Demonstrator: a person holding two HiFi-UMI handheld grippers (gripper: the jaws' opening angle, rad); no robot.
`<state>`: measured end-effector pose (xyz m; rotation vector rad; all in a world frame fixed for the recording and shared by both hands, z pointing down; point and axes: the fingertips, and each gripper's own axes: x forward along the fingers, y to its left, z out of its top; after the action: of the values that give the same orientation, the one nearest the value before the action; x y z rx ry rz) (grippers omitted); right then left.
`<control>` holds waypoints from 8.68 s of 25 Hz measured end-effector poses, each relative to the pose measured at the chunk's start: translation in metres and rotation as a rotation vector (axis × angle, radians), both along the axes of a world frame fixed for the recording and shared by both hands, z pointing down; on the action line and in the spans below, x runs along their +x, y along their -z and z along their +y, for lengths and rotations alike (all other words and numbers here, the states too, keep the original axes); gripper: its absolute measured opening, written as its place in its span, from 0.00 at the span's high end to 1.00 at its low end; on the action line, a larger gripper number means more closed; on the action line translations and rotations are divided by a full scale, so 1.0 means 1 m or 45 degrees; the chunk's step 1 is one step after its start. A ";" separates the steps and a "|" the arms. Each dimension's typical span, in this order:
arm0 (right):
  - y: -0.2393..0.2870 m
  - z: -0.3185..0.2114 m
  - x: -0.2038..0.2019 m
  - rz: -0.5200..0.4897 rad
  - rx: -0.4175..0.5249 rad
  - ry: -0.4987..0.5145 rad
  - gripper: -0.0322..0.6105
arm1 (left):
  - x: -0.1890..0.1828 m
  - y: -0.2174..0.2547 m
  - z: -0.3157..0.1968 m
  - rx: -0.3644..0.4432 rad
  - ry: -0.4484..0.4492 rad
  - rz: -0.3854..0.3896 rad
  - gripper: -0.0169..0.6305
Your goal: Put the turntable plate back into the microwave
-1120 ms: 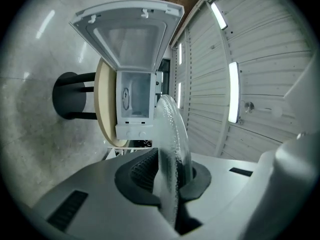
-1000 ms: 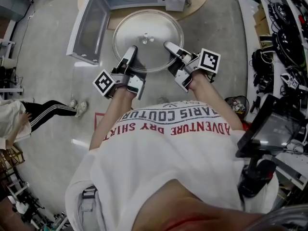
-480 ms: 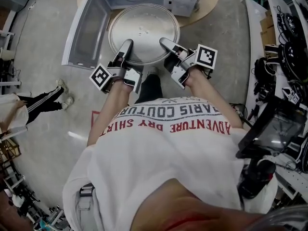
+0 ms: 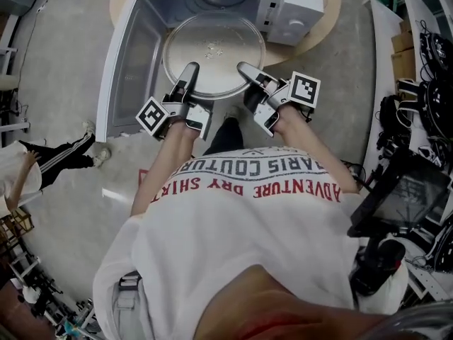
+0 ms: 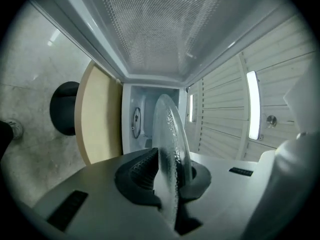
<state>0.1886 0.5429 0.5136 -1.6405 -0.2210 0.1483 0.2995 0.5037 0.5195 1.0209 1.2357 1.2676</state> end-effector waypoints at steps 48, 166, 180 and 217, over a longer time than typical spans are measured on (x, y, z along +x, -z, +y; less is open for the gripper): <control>-0.036 -0.049 0.021 -0.059 0.183 0.081 0.91 | 0.011 -0.032 -0.020 0.141 0.148 -0.011 0.90; -0.004 0.005 0.060 0.048 0.132 -0.119 0.90 | 0.002 0.002 0.020 0.094 0.016 0.147 0.94; -0.024 0.023 0.075 -0.004 0.152 -0.135 0.92 | 0.017 -0.018 0.031 0.174 0.004 0.203 0.94; 0.146 -0.373 -0.195 -0.709 -1.557 0.458 0.95 | -0.272 0.163 -0.345 -0.185 -0.695 1.951 0.97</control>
<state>-0.0068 0.1696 0.3681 -2.8880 -0.2682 -0.5719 0.0274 0.1590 0.3564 1.6556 2.8420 0.5514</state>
